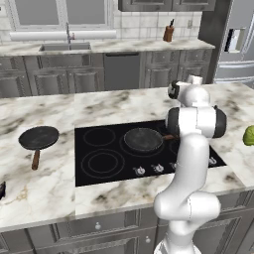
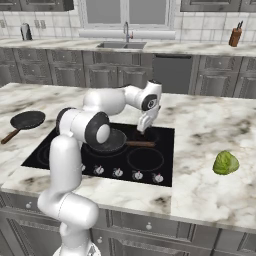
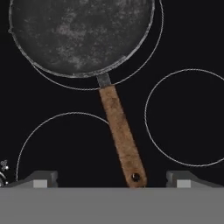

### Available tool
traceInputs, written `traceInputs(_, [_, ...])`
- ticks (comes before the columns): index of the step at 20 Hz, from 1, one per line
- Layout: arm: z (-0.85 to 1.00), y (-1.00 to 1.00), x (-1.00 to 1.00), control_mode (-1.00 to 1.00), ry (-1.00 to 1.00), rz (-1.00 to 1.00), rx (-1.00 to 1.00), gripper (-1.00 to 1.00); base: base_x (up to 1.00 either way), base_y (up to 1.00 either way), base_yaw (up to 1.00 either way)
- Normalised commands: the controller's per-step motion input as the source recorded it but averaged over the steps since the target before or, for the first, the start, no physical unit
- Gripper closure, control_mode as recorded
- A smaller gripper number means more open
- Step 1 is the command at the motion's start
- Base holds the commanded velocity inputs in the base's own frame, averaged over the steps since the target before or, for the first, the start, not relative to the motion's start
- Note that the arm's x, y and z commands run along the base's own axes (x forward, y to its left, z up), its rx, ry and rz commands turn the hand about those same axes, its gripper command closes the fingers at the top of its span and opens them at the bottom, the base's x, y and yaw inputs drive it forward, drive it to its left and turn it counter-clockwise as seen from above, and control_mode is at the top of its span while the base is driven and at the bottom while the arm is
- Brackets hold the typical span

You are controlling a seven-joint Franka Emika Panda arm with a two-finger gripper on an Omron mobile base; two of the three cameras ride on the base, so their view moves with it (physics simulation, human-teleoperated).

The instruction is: Place both pans onto different burners. Then place the lettuce and the fish on different pans.

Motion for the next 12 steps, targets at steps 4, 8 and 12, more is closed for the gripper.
traceInputs(4, [0.39, -0.30, -0.22, -1.00, 0.10, -0.30, 0.00, -1.00, 0.00, 0.00, 0.00])
traceInputs(8, [0.28, -0.32, -0.20, -1.00, 0.10, -0.32, 0.00, -1.00, 0.00, 0.00, 0.00])
traceInputs(12, [0.12, -0.29, -0.20, -1.00, 0.06, -0.34, -0.02, -1.00, 0.00, 0.00, 0.00])
